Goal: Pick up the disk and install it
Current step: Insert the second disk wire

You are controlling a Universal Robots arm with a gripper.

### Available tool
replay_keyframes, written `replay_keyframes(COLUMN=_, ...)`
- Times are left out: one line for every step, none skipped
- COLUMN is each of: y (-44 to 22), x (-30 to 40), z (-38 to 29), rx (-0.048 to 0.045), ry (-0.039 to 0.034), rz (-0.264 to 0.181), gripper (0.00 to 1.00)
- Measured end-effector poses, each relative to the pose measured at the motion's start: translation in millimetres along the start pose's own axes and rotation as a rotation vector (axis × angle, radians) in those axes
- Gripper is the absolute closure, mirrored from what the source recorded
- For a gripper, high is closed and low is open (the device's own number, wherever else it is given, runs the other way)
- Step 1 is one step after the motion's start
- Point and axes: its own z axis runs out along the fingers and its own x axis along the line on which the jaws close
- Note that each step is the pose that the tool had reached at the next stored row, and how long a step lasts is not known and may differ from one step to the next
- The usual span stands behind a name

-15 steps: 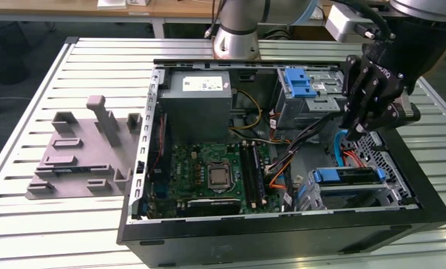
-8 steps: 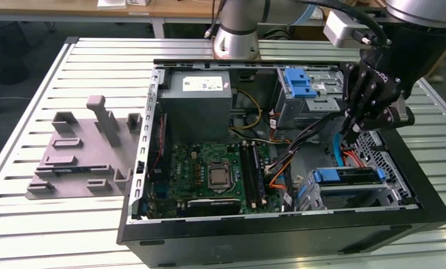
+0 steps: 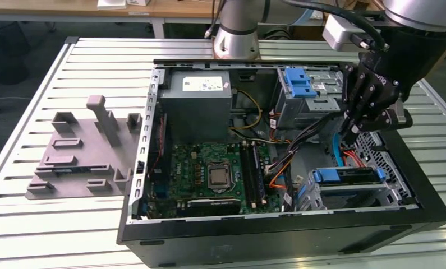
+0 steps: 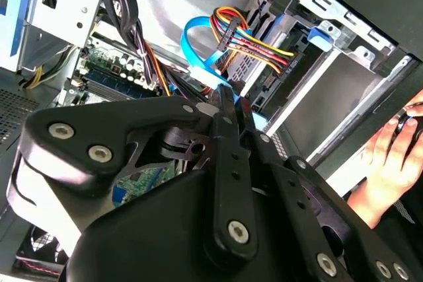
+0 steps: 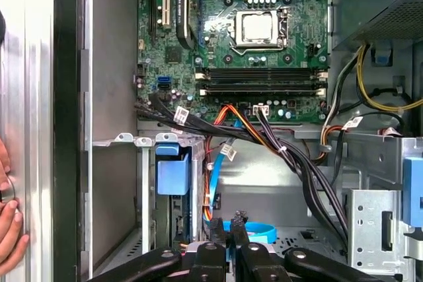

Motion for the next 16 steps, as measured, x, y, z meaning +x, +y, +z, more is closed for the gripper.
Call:
replay_keyframes(y=0.0, x=0.1, z=0.1, rx=0.0001, ry=0.0015, rz=0.000, gripper=0.84)
replay_keyframes(y=0.0, x=0.1, z=0.3, rx=0.0001, ry=0.0027, rz=0.000, gripper=0.84)
replay_keyframes(y=0.0, x=0.4, z=0.5, rx=0.0001, ry=0.0039, rz=0.000, gripper=0.84)
replay_keyframes(y=0.0, x=0.8, z=0.7, rx=0.0002, ry=0.0045, rz=0.000, gripper=0.84)
replay_keyframes(y=0.0, x=1.2, z=0.8, rx=0.0002, ry=0.0053, rz=0.000, gripper=0.84)
replay_keyframes(y=0.0, x=1.6, z=1.0, rx=0.0002, ry=0.0058, rz=0.000, gripper=0.84)
replay_keyframes(y=0.0, x=1.9, z=1.4, rx=0.0002, ry=0.0062, rz=0.000, gripper=0.84)
replay_keyframes(y=0.0, x=2.2, z=1.8, rx=0.0002, ry=0.0071, rz=0.000, gripper=0.84)
replay_keyframes(y=0.0, x=2.3, z=2.2, rx=0.0003, ry=0.0085, rz=0.000, gripper=0.84)
replay_keyframes(y=0.0, x=2.5, z=2.6, rx=0.0003, ry=0.0101, rz=0.000, gripper=0.84)
replay_keyframes(y=0.0, x=2.8, z=3.2, rx=0.0003, ry=0.0112, rz=0.000, gripper=0.84)
replay_keyframes(y=0.0, x=3.2, z=3.7, rx=0.0003, ry=0.0123, rz=0.000, gripper=0.84)
replay_keyframes(y=0.0, x=3.5, z=4.3, rx=0.0004, ry=0.0131, rz=0.000, gripper=0.83)
replay_keyframes(y=-0.1, x=3.8, z=4.9, rx=0.0004, ry=0.0137, rz=0.000, gripper=0.83)
replay_keyframes(y=-0.1, x=4.1, z=5.2, rx=0.0004, ry=0.0148, rz=0.000, gripper=0.83)
replay_keyframes(y=-0.1, x=4.4, z=5.6, rx=0.0004, ry=0.0158, rz=0.000, gripper=0.77)
